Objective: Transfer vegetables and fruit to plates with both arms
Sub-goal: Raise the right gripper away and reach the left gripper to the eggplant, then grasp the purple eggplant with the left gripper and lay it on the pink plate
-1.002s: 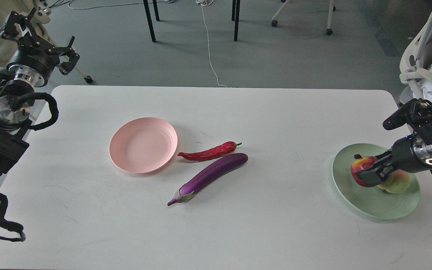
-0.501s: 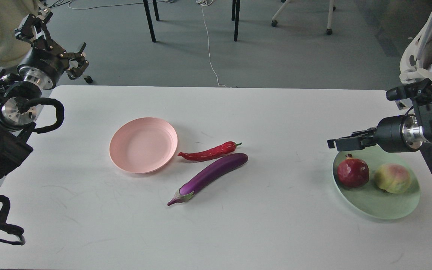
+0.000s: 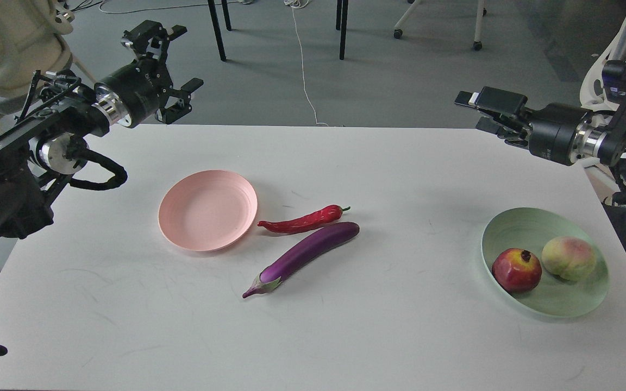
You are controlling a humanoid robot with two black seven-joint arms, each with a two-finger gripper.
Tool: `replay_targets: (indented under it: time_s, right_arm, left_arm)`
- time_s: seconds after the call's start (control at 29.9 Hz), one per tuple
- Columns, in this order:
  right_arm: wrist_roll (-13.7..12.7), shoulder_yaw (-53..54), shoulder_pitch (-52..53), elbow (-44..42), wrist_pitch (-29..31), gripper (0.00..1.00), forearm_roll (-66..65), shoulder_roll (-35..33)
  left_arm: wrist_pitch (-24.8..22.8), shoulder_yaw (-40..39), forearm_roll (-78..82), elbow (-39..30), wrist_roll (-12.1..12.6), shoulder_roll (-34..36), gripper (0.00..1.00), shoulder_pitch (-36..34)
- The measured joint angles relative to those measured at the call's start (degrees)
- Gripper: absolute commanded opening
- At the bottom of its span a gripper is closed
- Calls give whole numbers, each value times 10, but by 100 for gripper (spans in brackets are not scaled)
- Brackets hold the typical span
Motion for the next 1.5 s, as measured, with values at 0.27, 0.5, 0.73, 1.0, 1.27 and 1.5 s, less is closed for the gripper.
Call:
replay_targets:
  time_s: [0.27, 0.5, 0.73, 1.0, 1.27, 1.5]
  right_arm:
    - [8, 45, -52, -20, 7, 98, 313, 1]
    - [18, 56, -114, -48, 50, 98, 498, -16]
    - [32, 107, -215, -80, 117, 99, 600, -16]
    - [78, 142, -321, -83, 119, 99, 610, -11]
    - [79, 144, -347, -83, 119, 99, 610, 1]
    - [79, 166, -348, -83, 119, 99, 610, 5]
  left_arm:
    - [0, 31, 310, -285, 1, 40, 98, 3]
    - [0, 69, 547, -352, -1, 18, 98, 7]
    - [0, 91, 736, -351, -1, -34, 98, 6]
    - [0, 137, 974, -339, 1, -77, 98, 2]
    - [0, 171, 1024, -286, 0, -99, 87, 4]
    - [13, 210, 1043, -255, 0, -105, 67, 7]
